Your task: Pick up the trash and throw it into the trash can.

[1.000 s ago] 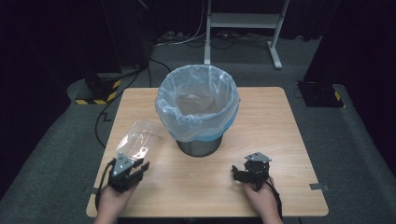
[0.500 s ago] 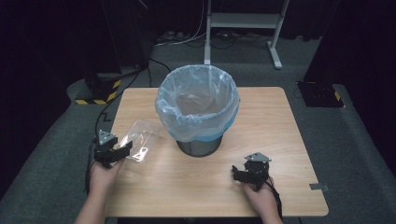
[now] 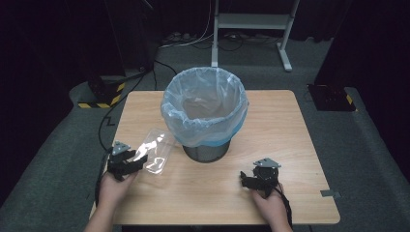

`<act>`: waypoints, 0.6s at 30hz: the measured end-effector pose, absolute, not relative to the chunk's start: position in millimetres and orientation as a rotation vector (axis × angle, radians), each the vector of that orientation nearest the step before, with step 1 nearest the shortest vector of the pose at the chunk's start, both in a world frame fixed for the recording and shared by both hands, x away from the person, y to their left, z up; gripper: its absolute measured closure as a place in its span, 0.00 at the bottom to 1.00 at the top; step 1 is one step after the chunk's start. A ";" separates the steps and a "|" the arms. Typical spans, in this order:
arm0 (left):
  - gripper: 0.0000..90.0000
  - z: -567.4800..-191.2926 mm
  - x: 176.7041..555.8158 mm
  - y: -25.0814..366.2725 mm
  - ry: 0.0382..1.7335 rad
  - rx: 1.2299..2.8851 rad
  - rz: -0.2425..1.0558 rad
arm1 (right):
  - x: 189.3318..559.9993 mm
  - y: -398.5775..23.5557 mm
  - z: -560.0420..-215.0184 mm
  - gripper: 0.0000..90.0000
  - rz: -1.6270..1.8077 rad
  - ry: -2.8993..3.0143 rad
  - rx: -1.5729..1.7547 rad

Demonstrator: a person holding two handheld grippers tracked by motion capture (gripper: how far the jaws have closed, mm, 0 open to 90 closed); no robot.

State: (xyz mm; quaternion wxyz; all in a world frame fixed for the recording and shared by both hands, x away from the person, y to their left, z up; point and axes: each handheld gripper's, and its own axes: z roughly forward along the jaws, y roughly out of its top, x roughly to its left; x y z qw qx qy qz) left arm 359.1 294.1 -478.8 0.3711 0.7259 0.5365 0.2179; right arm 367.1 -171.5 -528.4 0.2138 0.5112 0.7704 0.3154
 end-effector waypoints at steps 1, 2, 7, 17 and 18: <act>0.47 -479.6 352.5 289.3 1.367 1.856 0.554 | 367.1 -171.5 -528.4 0.14 0.875 2.138 1.418; 0.48 -480.2 345.5 284.3 1.362 1.848 0.543 | 367.1 -171.5 -528.4 0.14 0.875 2.138 1.418; 0.50 -482.1 311.8 256.4 1.263 1.866 0.488 | 367.1 -171.5 -528.4 0.14 0.875 2.138 1.418; 0.48 -476.4 284.4 191.3 1.003 1.914 0.343 | 366.1 -172.0 -527.7 0.16 0.885 2.174 1.383; 0.48 -476.7 284.9 186.8 0.993 1.901 0.305 | 365.7 -172.5 -527.3 0.16 0.882 2.184 1.368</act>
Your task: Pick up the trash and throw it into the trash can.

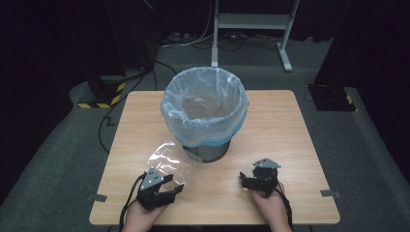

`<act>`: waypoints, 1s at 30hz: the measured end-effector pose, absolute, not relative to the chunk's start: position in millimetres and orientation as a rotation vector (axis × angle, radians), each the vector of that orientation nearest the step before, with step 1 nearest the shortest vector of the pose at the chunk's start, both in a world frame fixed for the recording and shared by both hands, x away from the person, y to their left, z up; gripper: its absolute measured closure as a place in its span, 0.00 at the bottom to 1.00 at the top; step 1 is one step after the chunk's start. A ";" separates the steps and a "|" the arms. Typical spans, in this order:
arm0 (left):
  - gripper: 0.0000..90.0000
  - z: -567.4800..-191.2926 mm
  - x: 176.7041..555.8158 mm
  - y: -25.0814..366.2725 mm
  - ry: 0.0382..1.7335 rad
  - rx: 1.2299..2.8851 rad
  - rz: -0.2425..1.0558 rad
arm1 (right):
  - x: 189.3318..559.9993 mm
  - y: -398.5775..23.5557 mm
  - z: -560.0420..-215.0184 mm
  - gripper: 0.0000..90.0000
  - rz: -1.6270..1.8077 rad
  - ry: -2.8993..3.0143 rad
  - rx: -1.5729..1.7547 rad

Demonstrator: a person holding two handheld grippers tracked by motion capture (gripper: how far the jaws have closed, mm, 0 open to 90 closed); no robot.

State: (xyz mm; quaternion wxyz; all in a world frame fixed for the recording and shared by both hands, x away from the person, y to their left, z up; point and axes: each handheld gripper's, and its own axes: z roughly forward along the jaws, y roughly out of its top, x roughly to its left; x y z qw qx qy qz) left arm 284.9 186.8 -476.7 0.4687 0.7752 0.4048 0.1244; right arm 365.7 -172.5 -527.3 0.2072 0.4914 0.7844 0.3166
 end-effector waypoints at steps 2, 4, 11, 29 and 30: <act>0.47 -478.9 285.5 176.5 0.978 1.892 0.281 | 362.6 -170.6 -527.7 0.22 0.891 2.167 1.359; 0.47 -480.4 285.7 168.9 0.962 1.902 0.300 | 361.6 -171.0 -527.0 0.25 0.890 2.171 1.344; 0.47 -472.3 286.2 185.8 0.996 1.863 0.415 | 354.1 -166.4 -524.2 0.37 0.900 2.149 1.311; 0.78 -496.6 356.1 294.0 1.410 1.778 0.717 | 339.0 -136.0 -516.4 0.53 0.993 2.218 1.202; 0.77 -499.0 358.4 291.9 1.394 1.787 0.689 | 338.3 -134.7 -516.4 0.53 0.996 2.221 1.200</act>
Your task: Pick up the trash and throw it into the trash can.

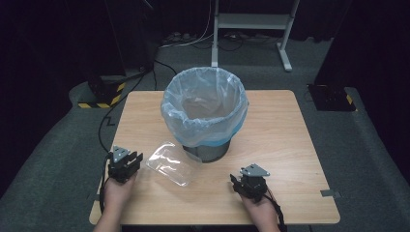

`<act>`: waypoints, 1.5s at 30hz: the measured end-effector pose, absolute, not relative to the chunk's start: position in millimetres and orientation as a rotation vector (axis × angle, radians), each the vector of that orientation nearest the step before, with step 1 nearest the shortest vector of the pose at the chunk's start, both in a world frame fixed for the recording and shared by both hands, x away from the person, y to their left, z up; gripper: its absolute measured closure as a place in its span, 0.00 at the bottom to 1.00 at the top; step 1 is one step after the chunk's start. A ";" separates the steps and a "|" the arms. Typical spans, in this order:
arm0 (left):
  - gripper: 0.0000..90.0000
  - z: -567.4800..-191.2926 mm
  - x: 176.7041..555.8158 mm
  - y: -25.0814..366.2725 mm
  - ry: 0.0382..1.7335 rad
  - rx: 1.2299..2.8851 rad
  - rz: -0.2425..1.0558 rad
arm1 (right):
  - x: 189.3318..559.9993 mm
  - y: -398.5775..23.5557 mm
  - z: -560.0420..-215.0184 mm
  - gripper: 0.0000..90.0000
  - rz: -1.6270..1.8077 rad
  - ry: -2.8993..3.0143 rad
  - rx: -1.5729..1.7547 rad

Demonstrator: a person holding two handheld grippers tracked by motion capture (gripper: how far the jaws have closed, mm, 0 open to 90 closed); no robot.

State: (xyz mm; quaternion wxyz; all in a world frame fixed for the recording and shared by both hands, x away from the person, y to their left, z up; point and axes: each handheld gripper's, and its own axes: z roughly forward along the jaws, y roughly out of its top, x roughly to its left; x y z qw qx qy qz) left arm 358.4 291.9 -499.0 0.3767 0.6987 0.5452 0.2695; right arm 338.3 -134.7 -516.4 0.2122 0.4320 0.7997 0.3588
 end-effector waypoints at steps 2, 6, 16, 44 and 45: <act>0.79 -501.2 358.8 285.3 1.362 1.804 0.648 | 337.3 -131.9 -517.4 0.53 0.997 2.218 1.192; 0.79 -501.3 345.8 269.6 1.289 1.821 0.624 | 335.3 -129.4 -517.1 0.52 0.993 2.242 1.173; 0.73 -515.0 307.8 215.3 1.165 1.884 0.519 | 330.7 -129.9 -515.4 0.53 1.000 2.237 1.161; 0.46 -480.7 292.8 186.6 1.146 1.792 0.482 | 316.6 -116.7 -478.6 0.48 1.284 2.126 1.150; 0.45 -482.3 293.6 185.0 1.147 1.804 0.469 | 317.6 -113.7 -479.9 0.47 1.282 2.136 1.156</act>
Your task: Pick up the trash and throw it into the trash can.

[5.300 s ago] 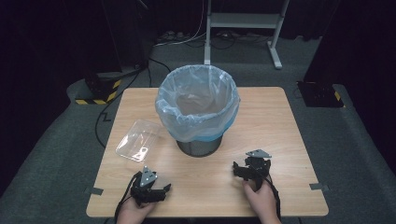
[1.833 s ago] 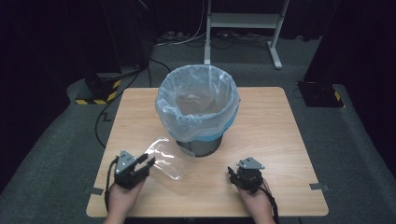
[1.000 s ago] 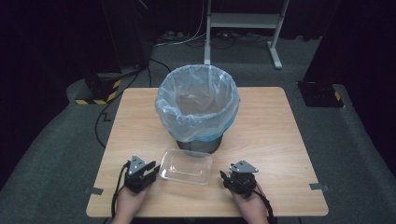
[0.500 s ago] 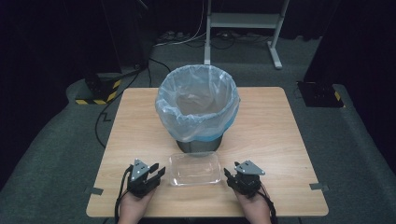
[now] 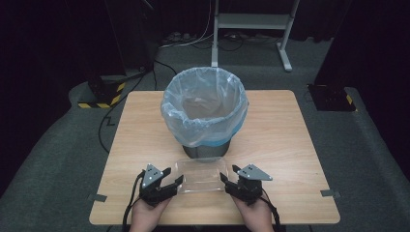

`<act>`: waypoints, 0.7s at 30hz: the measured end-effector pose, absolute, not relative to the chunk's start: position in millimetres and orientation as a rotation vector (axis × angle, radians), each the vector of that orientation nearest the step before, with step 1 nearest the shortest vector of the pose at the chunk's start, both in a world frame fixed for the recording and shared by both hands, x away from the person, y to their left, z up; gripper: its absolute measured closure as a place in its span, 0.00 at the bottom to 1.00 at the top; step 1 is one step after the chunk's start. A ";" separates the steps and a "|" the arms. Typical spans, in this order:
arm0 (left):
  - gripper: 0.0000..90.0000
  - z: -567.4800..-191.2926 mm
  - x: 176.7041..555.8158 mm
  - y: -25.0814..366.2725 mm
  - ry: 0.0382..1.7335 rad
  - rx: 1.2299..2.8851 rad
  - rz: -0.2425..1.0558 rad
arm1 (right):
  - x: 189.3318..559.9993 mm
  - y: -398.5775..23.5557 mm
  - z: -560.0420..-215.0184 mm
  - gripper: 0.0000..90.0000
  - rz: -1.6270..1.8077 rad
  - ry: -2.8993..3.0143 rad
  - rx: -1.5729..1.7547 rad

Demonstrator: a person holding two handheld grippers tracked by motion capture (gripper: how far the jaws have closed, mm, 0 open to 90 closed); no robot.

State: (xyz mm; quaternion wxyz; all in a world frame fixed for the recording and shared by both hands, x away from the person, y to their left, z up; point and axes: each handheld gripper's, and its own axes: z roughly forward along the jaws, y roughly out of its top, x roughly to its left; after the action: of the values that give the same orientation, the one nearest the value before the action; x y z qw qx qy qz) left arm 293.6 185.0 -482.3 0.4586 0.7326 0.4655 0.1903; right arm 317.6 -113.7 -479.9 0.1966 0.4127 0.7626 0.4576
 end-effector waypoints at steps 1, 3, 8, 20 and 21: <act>0.44 -484.6 294.8 182.6 1.146 1.811 0.456 | 318.7 -111.6 -481.2 0.45 1.278 2.145 1.160; 0.41 -487.8 296.2 179.3 1.151 1.823 0.436 | 321.2 -109.2 -483.9 0.43 1.272 2.154 1.182; 0.35 -495.4 298.8 176.4 1.146 1.825 0.410 | 328.3 -105.7 -492.2 0.38 1.294 2.198 1.243; 0.29 -502.9 310.1 181.4 1.178 1.777 0.289 | 336.6 -107.2 -499.2 0.35 1.383 2.238 1.303; 0.29 -503.7 310.6 181.0 1.174 1.771 0.289 | 337.6 -107.7 -499.8 0.35 1.394 2.244 1.312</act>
State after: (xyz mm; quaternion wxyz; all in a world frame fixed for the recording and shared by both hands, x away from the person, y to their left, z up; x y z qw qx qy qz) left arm 310.6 181.0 -503.7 0.4780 0.7255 0.4808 0.1183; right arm 337.6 -107.7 -499.8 0.0959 0.4426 0.7573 0.4705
